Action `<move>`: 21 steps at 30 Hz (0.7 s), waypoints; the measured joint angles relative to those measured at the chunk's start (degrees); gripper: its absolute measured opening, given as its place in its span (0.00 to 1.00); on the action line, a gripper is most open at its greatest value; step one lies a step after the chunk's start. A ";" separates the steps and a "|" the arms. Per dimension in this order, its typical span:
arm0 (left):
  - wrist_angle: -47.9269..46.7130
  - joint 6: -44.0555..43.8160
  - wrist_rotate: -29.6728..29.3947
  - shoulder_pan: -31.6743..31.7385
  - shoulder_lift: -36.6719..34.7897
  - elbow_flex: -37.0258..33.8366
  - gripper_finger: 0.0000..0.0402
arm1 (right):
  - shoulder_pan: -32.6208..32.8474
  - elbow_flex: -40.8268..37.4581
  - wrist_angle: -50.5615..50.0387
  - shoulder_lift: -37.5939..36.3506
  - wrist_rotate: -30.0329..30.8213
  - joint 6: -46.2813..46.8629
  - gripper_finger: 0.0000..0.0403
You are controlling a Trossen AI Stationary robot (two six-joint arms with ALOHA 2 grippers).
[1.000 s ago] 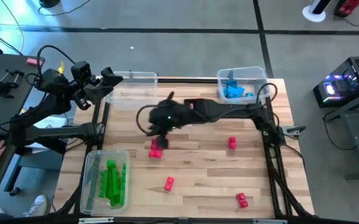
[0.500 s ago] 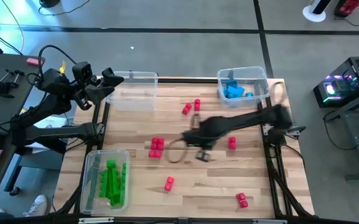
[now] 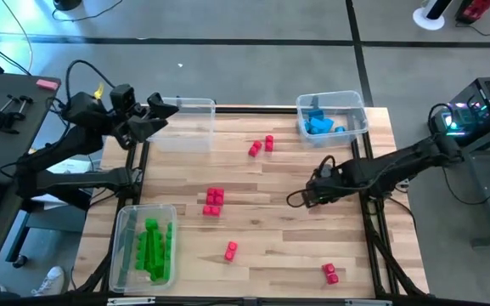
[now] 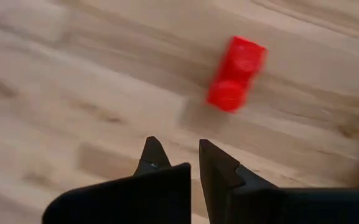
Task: Sort blocks
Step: Put the red game piece into the top left transparent bin
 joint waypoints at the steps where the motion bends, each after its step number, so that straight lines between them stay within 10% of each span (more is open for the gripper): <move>1: -0.04 0.14 0.00 0.00 0.52 0.00 0.68 | -0.23 -1.25 -0.45 -0.23 0.00 0.75 0.00; 21: 5.07 -1.67 -5.84 0.00 13.76 0.02 0.68 | -3.21 -10.48 4.86 0.74 3.39 6.44 0.48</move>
